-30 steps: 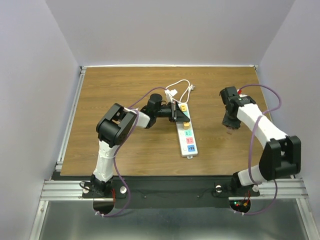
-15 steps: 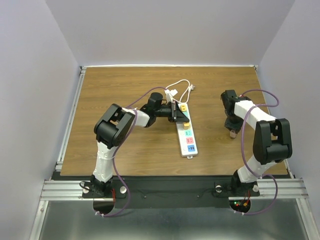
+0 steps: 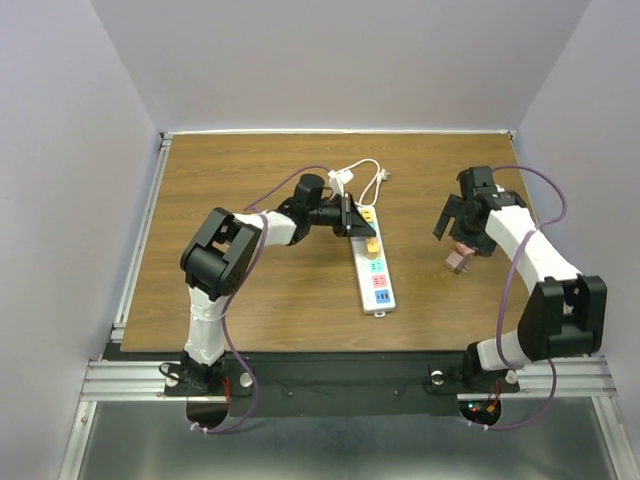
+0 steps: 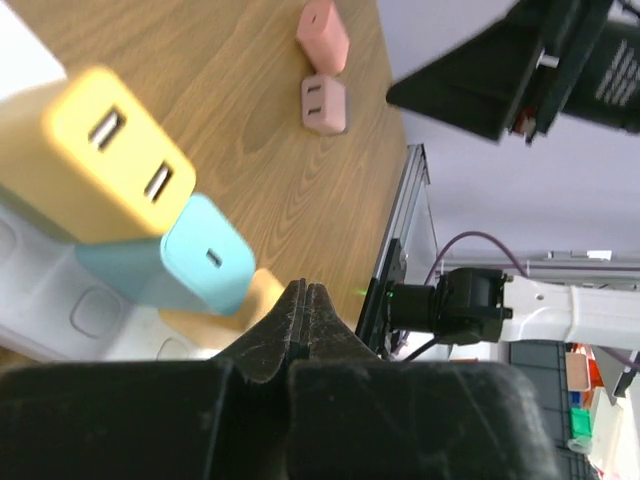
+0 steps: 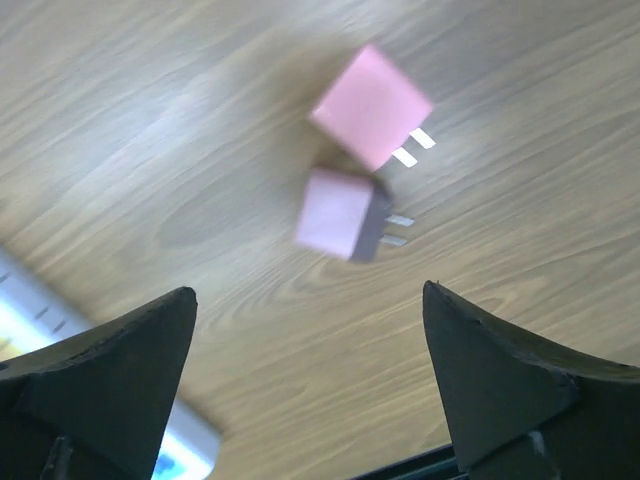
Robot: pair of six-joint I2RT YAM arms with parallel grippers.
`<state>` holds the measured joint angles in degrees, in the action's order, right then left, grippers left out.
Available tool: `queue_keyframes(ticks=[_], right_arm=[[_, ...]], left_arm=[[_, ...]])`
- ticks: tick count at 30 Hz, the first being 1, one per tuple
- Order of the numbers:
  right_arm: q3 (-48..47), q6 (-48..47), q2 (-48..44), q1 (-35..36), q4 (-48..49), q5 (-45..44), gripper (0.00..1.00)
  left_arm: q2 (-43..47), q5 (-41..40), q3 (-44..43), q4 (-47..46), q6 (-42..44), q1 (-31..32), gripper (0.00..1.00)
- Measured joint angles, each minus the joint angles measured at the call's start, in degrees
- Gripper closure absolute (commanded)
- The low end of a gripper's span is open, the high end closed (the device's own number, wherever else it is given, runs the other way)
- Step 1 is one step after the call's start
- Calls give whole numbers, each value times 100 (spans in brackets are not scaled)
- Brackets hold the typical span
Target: Pull the plug off the socket
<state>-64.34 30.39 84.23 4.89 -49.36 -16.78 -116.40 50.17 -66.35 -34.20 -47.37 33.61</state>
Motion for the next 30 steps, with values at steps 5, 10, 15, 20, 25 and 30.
queue_keyframes(ticks=[5,10,15,20,25,30], right_arm=[[0,-212,-656,39,0,841,0],[0,-356,-887,402,15,1399,0],[0,-367,-627,986,127,1727,0],[-203,-365,-24,1565,299,1825,0],[-428,-391,382,1814,529,1941,0],[-459,-529,629,1952,732,2105,0]], left_arm=[[-7,114,-450,111,2,-260,100],[-201,210,-807,116,2,-531,100],[-527,216,-911,223,-4,-544,100],[-780,229,-1182,321,-74,-428,100],[-833,221,-1410,332,-146,-315,100],[-850,205,-1502,315,-162,-179,100]])
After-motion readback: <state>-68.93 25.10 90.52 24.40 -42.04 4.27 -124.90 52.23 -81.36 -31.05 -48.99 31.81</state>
